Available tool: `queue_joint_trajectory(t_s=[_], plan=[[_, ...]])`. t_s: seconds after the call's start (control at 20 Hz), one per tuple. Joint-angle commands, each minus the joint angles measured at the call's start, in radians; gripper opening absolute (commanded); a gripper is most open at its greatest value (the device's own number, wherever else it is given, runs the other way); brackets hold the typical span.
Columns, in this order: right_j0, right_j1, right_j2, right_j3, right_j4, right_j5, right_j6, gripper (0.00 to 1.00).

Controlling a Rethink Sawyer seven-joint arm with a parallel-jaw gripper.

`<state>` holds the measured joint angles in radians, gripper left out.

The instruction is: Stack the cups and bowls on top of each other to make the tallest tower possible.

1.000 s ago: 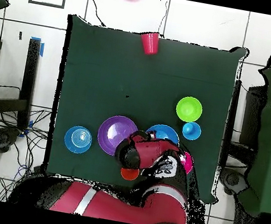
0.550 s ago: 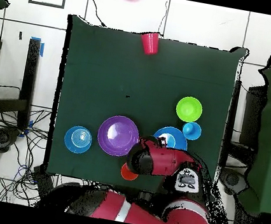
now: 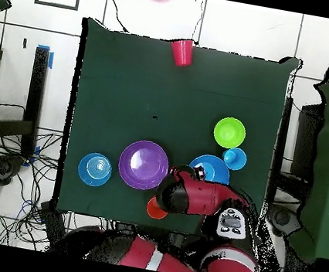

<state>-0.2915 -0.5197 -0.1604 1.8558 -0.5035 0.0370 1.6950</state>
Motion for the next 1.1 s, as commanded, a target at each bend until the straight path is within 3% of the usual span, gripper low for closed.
queue_joint_trajectory(t_s=[0.05, 0.7, 1.1], plan=[[-0.006, 0.013, 0.104, 0.024, 0.040, 0.062, 0.124, 1.00], [-0.017, 0.039, 0.120, 0.045, 0.096, 0.007, 0.183, 1.00], [0.064, 0.113, 0.064, 0.007, 0.157, -0.047, 0.235, 1.00]])
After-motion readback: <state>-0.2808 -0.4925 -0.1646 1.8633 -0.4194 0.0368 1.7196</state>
